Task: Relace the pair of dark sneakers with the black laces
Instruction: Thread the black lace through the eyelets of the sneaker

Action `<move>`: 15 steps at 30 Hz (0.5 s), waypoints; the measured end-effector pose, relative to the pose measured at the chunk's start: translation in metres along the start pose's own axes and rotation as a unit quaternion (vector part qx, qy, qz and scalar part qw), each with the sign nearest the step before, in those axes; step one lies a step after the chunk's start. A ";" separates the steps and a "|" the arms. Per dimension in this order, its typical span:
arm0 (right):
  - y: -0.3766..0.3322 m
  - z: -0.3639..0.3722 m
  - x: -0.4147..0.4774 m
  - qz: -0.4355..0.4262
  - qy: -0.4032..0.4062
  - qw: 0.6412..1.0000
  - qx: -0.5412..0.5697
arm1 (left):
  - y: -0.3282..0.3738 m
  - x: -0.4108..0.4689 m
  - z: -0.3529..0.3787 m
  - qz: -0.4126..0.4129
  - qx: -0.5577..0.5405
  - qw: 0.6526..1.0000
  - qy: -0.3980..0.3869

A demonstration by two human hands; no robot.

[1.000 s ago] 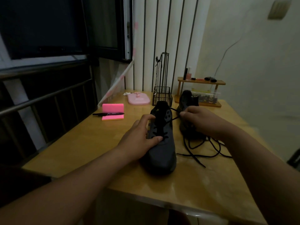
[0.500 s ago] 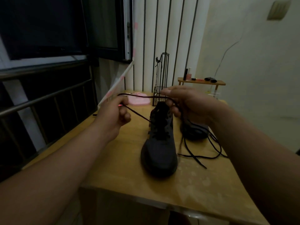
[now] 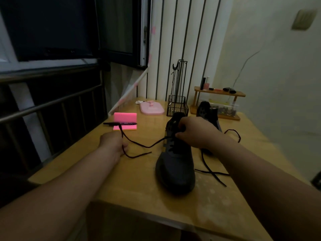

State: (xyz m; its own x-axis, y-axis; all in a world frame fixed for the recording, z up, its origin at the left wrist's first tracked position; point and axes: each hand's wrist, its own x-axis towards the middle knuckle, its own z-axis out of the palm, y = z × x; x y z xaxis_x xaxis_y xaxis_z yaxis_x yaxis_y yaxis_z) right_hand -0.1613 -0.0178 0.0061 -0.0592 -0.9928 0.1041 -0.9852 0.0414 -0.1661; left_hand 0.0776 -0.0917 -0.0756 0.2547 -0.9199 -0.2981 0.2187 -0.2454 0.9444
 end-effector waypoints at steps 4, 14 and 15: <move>-0.006 -0.001 0.008 0.004 -0.026 0.997 -0.079 | -0.001 -0.013 -0.001 0.194 0.060 0.961 0.185; -0.005 -0.005 0.003 0.005 -0.065 0.998 0.001 | -0.012 -0.065 0.073 0.351 0.265 0.849 -0.292; 0.000 -0.004 -0.002 0.010 -0.055 0.998 0.026 | -0.011 -0.059 0.076 0.351 0.284 0.843 -0.292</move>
State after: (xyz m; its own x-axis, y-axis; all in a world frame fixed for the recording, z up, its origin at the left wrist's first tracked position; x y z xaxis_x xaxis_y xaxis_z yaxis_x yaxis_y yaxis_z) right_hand -0.1613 -0.0156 0.0094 -0.0578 -0.9983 -0.0071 -0.9742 0.0580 -0.2183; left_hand -0.0111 -0.0578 -0.0580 -0.4106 -0.8519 0.3251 -0.3208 0.4687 0.8231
